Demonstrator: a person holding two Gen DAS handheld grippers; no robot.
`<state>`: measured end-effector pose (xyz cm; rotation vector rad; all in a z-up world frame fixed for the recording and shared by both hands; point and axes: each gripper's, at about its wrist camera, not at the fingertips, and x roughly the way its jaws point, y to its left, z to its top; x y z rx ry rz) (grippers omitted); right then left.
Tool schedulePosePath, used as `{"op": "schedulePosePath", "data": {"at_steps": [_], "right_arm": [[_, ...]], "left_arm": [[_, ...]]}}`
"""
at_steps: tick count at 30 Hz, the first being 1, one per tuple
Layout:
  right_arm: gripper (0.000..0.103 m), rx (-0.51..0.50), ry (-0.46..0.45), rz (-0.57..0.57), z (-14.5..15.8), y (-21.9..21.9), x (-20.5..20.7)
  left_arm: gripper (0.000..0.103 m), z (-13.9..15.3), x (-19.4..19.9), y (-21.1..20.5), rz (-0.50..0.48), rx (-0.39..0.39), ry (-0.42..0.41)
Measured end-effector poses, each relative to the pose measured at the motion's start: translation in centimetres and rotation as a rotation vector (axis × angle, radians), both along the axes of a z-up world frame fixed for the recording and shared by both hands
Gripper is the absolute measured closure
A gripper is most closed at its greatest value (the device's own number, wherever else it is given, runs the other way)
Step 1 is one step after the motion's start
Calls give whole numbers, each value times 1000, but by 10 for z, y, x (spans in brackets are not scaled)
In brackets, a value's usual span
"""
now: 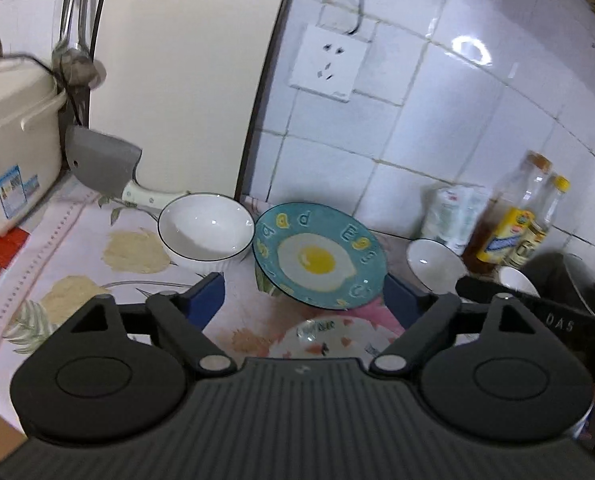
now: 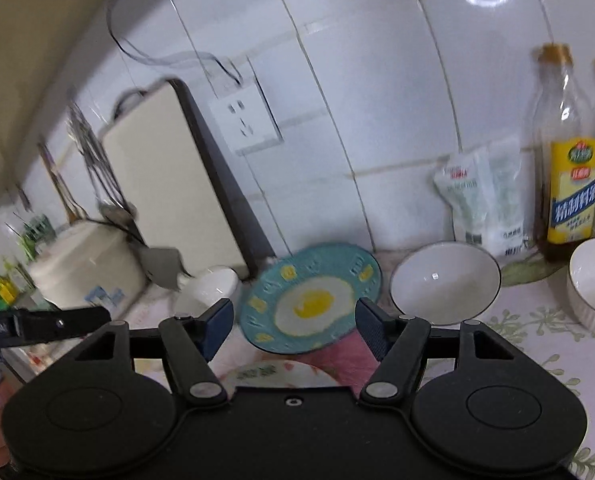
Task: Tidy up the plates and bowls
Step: 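Reach both grippers to the teal egg plate rim and close on it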
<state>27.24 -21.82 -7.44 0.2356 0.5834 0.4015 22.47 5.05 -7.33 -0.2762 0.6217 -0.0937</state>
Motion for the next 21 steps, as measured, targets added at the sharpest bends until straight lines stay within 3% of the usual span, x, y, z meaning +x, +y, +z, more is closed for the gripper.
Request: {"op": "schedulePosePath", "data": {"at_steps": [5, 12, 21], "right_arm": [[31, -6, 68, 37, -28, 9, 32], [31, 15, 156, 7, -67, 18, 71], [31, 70, 250, -49, -89, 19, 99]], "left_arm": [[15, -35, 33, 7, 6, -39, 29], [12, -73, 75, -4, -52, 6, 77], [16, -103, 129, 1, -58, -108, 262]]}}
